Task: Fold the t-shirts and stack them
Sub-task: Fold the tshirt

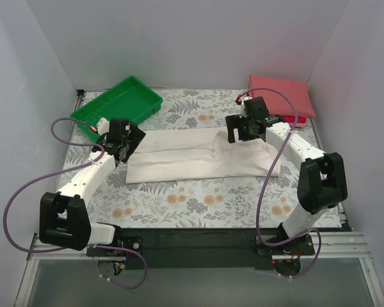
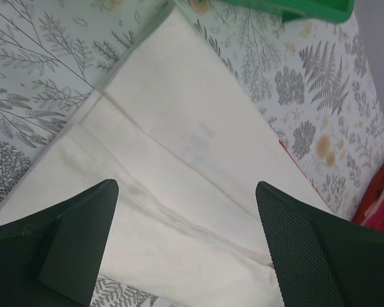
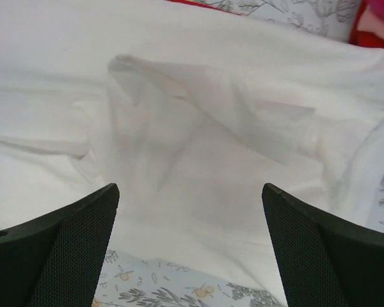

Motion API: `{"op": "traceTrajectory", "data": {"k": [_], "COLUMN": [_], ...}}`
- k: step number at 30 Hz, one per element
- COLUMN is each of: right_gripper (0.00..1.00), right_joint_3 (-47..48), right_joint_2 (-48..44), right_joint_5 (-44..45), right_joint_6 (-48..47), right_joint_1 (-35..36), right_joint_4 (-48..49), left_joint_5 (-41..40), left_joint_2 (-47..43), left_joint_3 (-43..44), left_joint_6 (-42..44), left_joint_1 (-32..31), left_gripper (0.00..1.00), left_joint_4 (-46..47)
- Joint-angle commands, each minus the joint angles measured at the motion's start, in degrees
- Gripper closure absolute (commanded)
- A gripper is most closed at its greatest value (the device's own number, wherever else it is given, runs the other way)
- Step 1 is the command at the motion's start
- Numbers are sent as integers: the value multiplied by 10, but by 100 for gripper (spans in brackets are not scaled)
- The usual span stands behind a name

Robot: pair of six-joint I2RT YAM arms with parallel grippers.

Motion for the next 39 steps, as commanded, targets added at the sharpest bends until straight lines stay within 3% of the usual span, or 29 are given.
{"op": "traceTrajectory", "data": {"k": [1,5,16,24,28,34,37,39], "right_gripper": [2,2,2,2,2,2,2,2], "right_joint_3": [-85,-98,-3,5,68,111,74,-9], "right_joint_2": [-32,-8,131,175,194,178,127,90], "right_joint_5": [-105,-116,-46,88,92,69,49,46], "right_joint_6": [48,53,52,39,11,-3,30,77], "right_joint_1": [1,0,-1,-18,-23,-23,-23,-24], "right_joint_4": [82,112,155,338,377,356,331,327], "left_joint_5": [103,154,89,44,46,57,71,80], "left_joint_2": [15,48,67,69,65,53,40,21], "left_joint_3": [-39,-79,-131,-145,-142,-147,-135,-119], "left_joint_6": [29,30,27,24,25,25,28,34], "left_joint_1": [-5,-15,-17,-16,-16,-16,-16,-17], "left_gripper": [11,10,9,8,8,8,8,8], "left_joint_4": [55,95,88,64,55,48,45,47]}}
